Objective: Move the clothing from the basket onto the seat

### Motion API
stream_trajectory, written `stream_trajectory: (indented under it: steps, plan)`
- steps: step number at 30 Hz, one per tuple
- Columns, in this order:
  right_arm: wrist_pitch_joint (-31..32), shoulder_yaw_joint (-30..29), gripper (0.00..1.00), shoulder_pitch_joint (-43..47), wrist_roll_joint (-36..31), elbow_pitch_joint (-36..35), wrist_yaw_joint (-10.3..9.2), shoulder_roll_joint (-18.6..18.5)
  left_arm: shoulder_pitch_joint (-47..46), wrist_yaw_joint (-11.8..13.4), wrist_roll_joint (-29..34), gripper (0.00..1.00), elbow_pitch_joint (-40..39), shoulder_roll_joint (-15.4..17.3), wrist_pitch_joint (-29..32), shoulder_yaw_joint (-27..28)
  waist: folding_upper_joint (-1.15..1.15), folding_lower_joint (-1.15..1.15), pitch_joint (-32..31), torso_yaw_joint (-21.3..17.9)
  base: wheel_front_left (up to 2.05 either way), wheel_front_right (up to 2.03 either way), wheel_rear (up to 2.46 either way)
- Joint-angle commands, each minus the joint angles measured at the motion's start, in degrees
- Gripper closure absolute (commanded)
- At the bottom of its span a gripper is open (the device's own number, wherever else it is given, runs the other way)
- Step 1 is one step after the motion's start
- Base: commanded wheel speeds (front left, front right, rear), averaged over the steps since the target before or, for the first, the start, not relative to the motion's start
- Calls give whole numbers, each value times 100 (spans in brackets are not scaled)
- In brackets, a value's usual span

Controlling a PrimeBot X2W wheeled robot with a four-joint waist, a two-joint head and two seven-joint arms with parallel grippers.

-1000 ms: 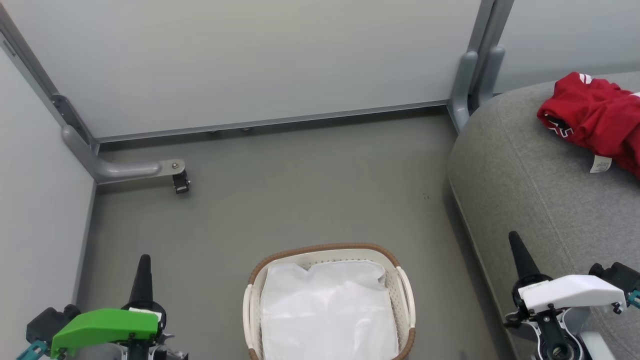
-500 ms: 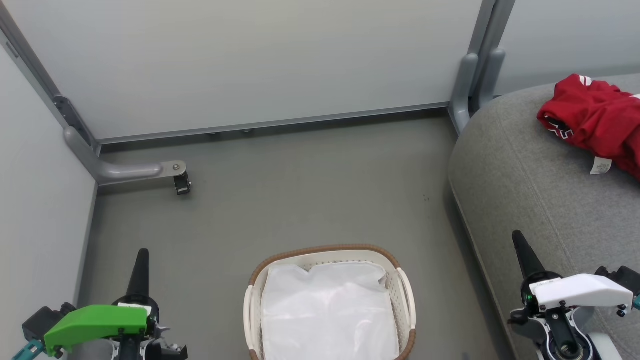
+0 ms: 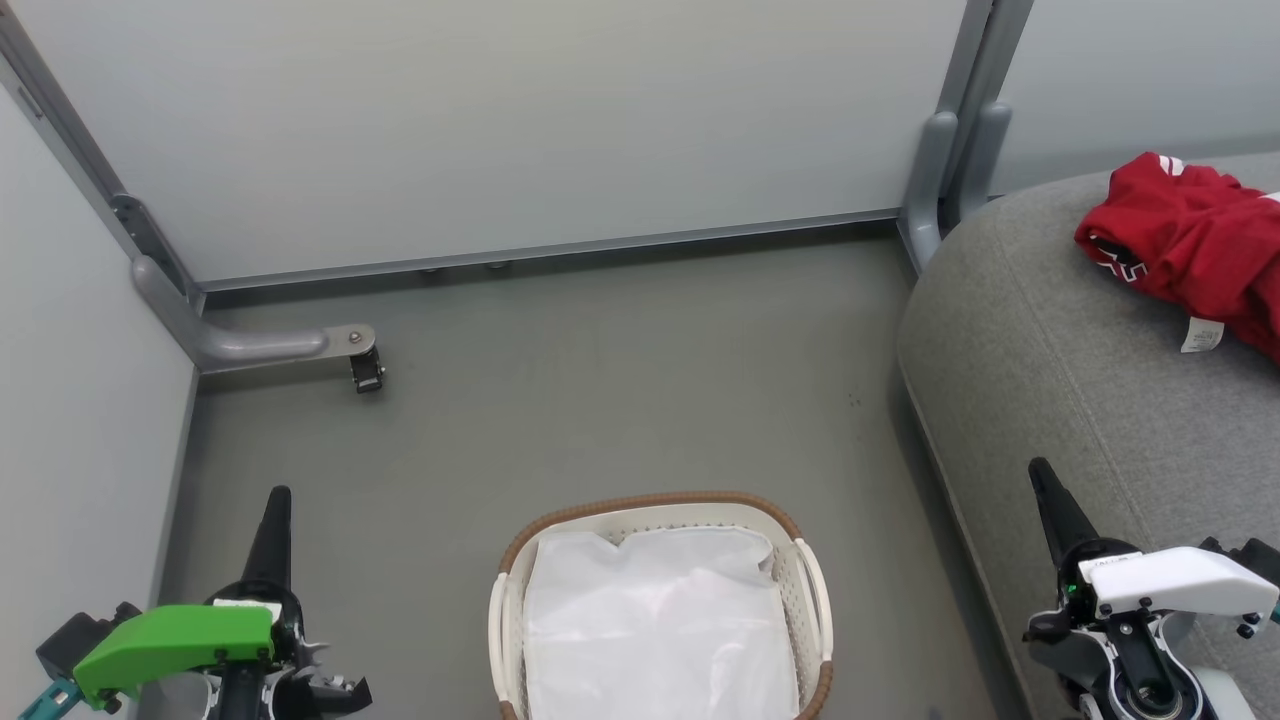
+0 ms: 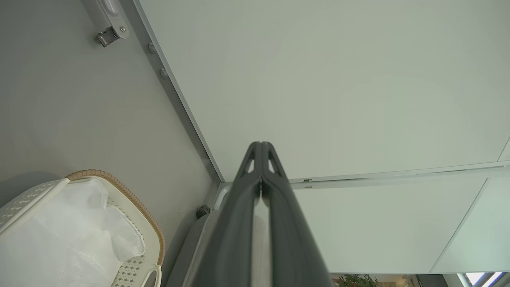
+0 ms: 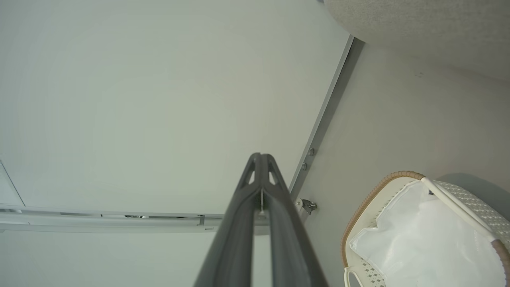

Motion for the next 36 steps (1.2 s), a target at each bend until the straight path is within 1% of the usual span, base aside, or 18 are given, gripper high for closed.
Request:
stream_trajectory:
  steps: [1, 26, 36]
  plan:
    - [38, -42, 100, -71, 138, -48, -1, -31, -124, -31, -126, 100, -50, 32, 34, 22, 0, 0, -3, 2, 0, 0, 0]
    - [319, -214, 100, -59, 1114, -88, -2, -15, -211, -86, -1031, 100, -68, 37, 304, 159, 0, 0, -60, 25, 0, 0, 0]
    - [327, -226, 100, -58, 1070, -82, -2, -4, -200, -85, -1010, 100, -63, 37, 301, 155, 0, 0, -60, 25, 0, 0, 0]
